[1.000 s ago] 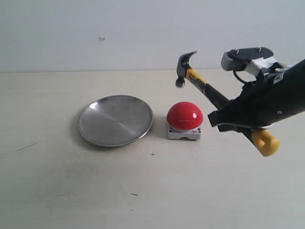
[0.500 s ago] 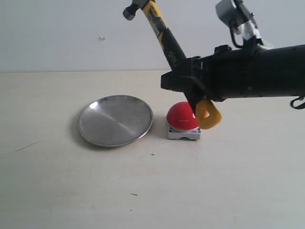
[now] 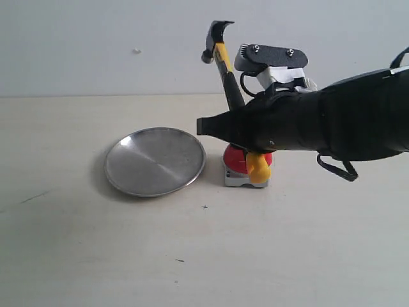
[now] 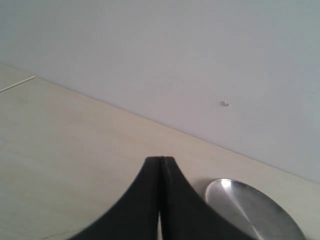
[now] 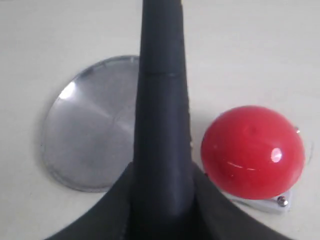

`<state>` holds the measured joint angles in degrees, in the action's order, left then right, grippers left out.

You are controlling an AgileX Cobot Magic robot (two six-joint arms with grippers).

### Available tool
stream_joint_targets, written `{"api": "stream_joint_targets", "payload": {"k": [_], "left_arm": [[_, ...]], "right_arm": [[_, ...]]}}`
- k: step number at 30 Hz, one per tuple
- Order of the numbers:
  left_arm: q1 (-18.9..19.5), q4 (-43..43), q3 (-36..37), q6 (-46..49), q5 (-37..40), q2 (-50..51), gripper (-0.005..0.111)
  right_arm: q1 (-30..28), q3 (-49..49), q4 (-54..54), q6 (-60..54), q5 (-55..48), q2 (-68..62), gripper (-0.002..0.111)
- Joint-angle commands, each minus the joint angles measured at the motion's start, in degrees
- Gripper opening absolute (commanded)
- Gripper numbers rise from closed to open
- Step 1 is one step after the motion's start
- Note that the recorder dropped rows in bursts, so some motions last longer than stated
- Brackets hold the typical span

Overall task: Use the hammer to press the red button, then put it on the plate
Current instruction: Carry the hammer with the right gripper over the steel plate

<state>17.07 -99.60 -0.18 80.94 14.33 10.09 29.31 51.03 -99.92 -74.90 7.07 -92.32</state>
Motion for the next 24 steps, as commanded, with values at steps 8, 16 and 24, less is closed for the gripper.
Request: {"api": "stream_joint_targets", "payload": {"k": [8, 16, 24], "left_arm": [[0.24, -0.35, 0.18, 0.23, -0.04, -0.33, 0.0], [0.24, -0.35, 0.18, 0.23, -0.04, -0.33, 0.0], [0.24, -0.35, 0.18, 0.23, -0.04, -0.33, 0.0]], "right_arm": [[8.72, 0.79, 77.79, 96.49, 20.84, -3.39, 0.0], [8.72, 0.79, 90.6, 117.91, 24.75, -10.8, 0.0], [5.6, 4.57, 108.55, 139.37, 30.95, -20.56, 0.0]]}}
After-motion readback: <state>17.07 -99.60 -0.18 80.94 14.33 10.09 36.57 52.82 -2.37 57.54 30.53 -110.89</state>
